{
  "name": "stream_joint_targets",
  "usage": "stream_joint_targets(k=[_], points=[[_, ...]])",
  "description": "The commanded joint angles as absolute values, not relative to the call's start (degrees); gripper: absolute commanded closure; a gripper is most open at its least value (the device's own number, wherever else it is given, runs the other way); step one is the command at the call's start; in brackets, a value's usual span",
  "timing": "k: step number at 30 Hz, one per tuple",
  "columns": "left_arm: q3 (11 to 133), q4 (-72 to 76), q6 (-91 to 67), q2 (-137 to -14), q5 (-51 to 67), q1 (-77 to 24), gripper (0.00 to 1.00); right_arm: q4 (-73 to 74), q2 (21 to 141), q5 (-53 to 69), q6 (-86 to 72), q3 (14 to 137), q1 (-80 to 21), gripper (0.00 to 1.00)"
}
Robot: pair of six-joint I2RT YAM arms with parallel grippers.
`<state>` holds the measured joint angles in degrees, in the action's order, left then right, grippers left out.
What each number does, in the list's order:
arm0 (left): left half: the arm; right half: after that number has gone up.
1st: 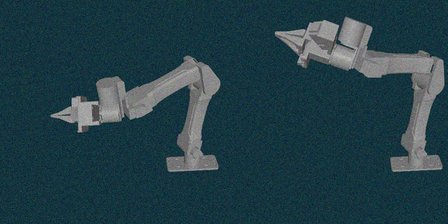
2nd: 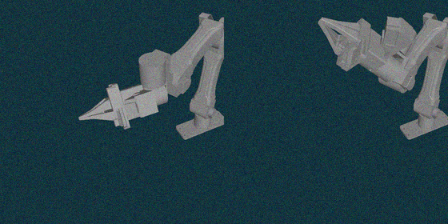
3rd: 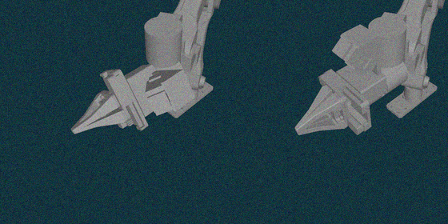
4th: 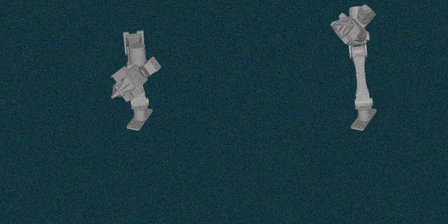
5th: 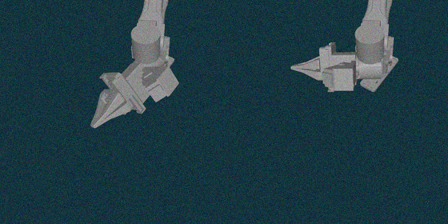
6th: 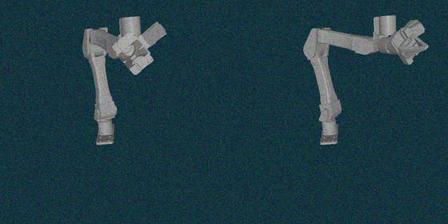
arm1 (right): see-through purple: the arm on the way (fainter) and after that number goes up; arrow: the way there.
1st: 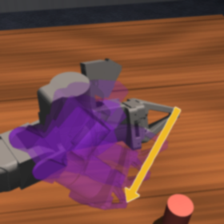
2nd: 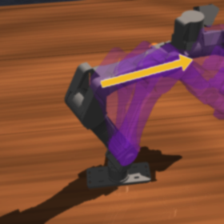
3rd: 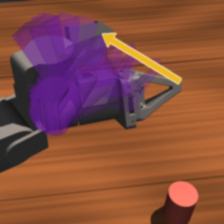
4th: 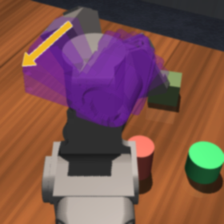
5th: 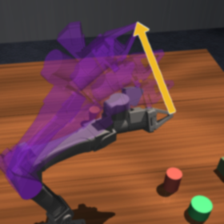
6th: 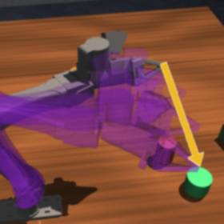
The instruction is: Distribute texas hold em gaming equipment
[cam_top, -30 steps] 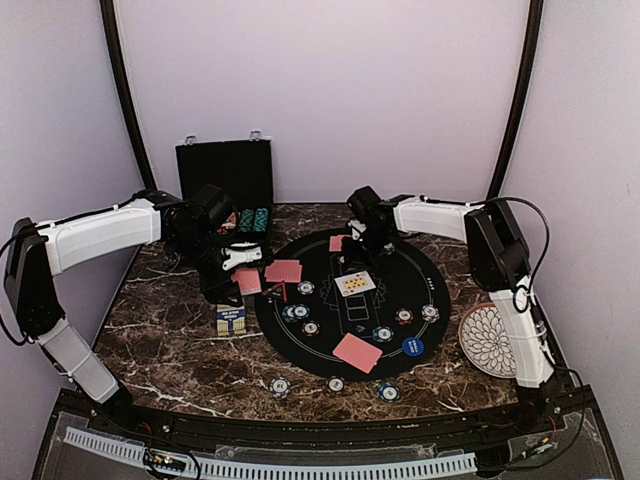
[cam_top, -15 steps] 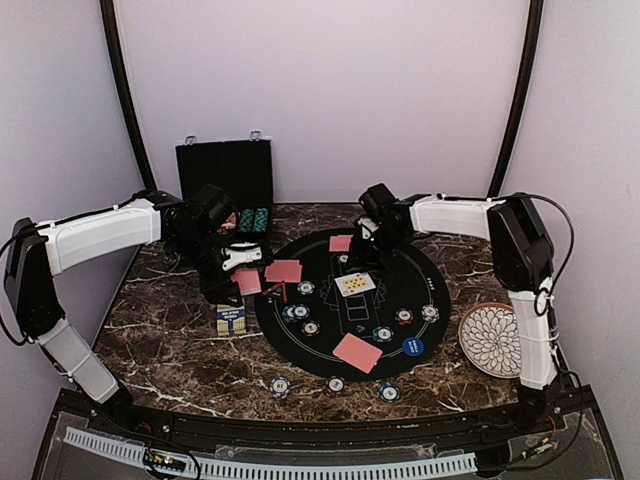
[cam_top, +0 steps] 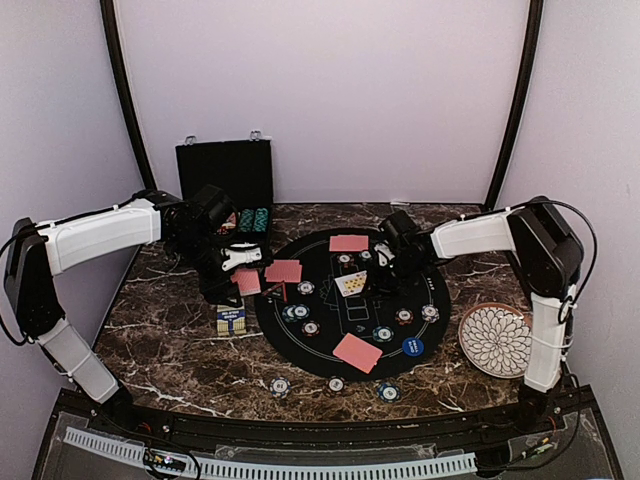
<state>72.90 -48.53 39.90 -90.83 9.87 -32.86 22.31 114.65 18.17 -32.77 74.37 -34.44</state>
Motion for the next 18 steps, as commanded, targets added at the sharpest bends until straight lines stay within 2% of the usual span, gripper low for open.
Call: stream_joint_targets(k=[1,18], points=[[73.48,-49.68,40.52,-88.88,10.45,-32.94,1.0,17.27,113.89,20.32,-33.71,71.85,-34.84,0.82],[73.3,-49.57,40.47,-88.81,10.18,-32.95,1.0,19.82,123.12,17.76,-33.72,83.31,-34.98,0.87]])
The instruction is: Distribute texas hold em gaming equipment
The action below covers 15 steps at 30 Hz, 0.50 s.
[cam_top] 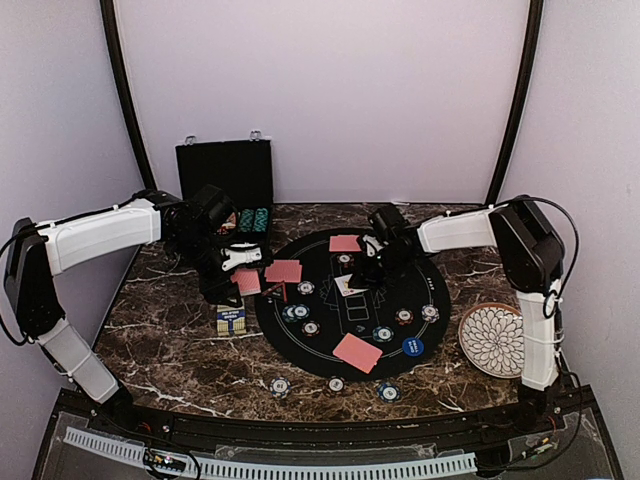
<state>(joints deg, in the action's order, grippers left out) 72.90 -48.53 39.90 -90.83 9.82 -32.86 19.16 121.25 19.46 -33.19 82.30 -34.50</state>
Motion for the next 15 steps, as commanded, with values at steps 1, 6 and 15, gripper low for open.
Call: stream_joint_targets(k=[1,6,15], points=[[73.3,-49.62,40.5,-88.83,10.14,-32.95,1.0,19.62,123.04,17.69,-33.92,83.25,-34.98,0.87],[73.13,-49.49,40.44,-88.83,10.24,-32.91,1.0,18.19,122.17,18.96,-34.85,83.15,-35.22,0.89],[72.8,-49.53,40.44,-88.43,10.23,-32.96,1.0,18.13,112.5,16.64,-32.68,75.92,-36.04,0.84]])
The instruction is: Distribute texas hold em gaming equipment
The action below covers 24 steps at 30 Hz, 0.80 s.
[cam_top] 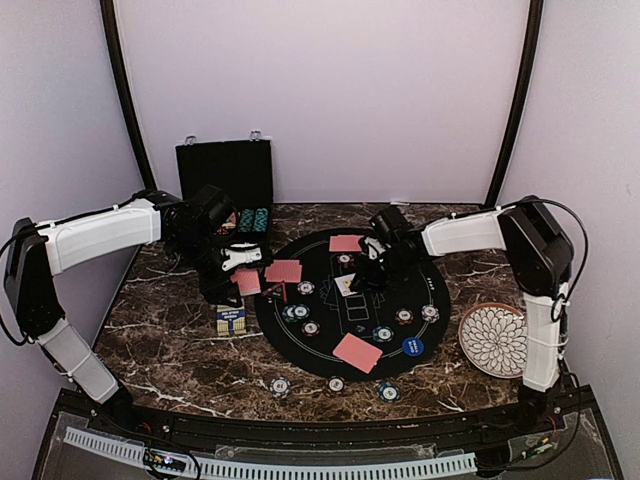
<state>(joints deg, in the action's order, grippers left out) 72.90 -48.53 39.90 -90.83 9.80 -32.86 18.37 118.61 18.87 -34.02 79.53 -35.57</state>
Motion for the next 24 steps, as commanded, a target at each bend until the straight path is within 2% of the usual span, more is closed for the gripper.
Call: stream_joint_targets(k=[1,24], points=[[72.67,-49.38,40.48,-88.47,10.26,-32.96,1.0,18.23,111.52,16.34,-32.47,74.67,-36.1,0.84],[72.69,-49.57,40.09,-88.34,10.63,-32.91,1.0,20.68,100.91,14.31,-33.1,54.29,-42.16,0.87]])
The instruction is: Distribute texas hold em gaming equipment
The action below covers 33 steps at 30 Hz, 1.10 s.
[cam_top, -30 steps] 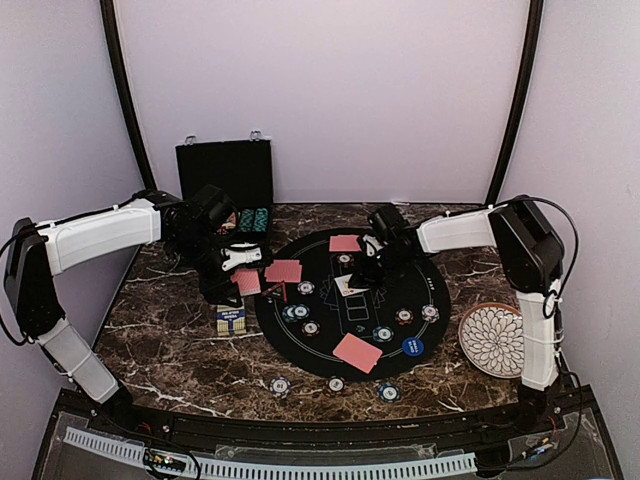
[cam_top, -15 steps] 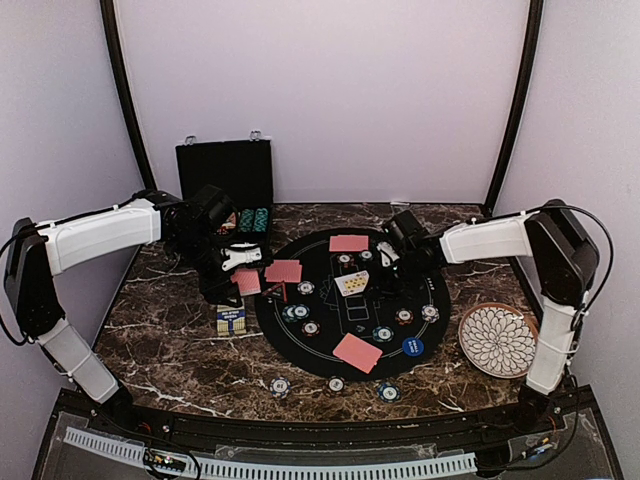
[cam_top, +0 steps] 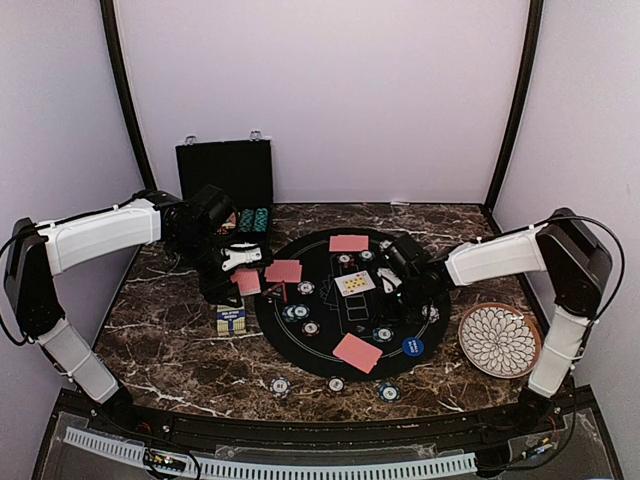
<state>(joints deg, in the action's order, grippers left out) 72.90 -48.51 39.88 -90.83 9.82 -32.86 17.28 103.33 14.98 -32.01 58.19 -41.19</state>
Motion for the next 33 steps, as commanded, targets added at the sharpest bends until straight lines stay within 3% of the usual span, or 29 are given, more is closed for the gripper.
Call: stream_joint_targets(k=[1,8,19,33], points=[[72.62,-49.61,40.13,-88.33,10.65,-32.9,1.0,20.49,100.13,14.39,-33.37,53.51,-42.26,0.87],[72.3,-49.41,40.1,-88.33,10.69,-32.95,1.0,21.26,98.05,15.57,-34.2,53.49,-42.72,0.87],[72.69,-49.74,39.99,-88.11,10.66,-32.94,1.0,27.12,103.12,13.25,-29.52,68.49,-36.24,0.79],[73.21,-50.17,40.25,-88.27,10.67,-32.96,1.0,25.64,104.83,9.96,-27.63,62.18,-32.43,0.84]])
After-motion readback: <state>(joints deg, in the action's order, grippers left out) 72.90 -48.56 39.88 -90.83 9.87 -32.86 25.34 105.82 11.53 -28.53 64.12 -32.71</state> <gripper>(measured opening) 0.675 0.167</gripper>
